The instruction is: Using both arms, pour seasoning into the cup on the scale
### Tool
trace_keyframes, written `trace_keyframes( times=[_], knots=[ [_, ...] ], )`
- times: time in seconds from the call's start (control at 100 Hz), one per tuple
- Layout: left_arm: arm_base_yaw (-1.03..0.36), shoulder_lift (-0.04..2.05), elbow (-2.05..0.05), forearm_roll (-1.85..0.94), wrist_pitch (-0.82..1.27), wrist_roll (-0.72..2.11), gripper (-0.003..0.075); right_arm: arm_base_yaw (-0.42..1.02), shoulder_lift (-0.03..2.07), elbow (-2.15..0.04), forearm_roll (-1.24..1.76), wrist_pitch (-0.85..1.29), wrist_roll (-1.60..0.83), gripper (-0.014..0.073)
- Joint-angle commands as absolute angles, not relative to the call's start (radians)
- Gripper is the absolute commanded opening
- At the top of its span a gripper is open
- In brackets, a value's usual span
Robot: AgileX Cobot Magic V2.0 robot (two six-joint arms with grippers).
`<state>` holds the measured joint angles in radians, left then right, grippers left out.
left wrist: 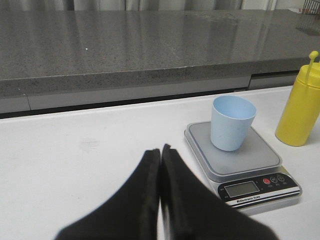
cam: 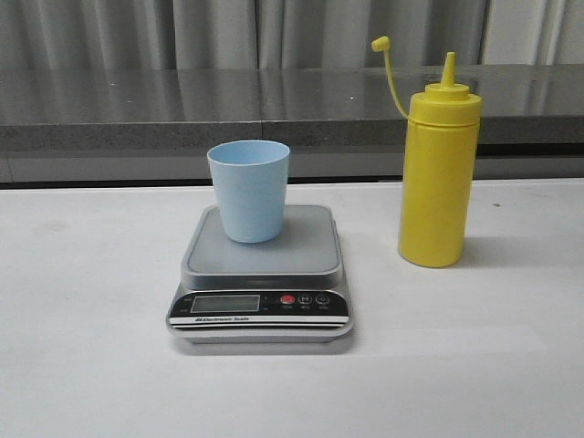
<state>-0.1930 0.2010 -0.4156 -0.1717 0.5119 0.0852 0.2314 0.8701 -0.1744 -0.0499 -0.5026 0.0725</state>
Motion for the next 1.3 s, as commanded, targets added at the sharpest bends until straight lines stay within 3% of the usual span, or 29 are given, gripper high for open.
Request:
trace_keyframes(
  times=[0.0,0.48,0.92,1.29],
  knots=[
    [-0.192,0.211,-0.44,-0.183,0.44,0.076,-0.002,0.228,0.823,-0.178,-0.045,-0.59,0.068,-0.0069],
    [-0.192,0.211,-0.44,-0.183,0.44,0.076,-0.002,0.221,0.573,-0.118,-0.047,-0.587,0.068,-0.0069],
    [-0.192,0.211,-0.44,-0.183,0.44,0.076,-0.002,0.066,0.328,-0.118,0.043,-0.568,0.067,-0.0069],
    [-0.192,0.211,-0.44,-0.183,0.44,0.076,-0.002,-0.001,0.109,-0.092,0.048,-0.136,0.062,-0.0069]
  ],
)
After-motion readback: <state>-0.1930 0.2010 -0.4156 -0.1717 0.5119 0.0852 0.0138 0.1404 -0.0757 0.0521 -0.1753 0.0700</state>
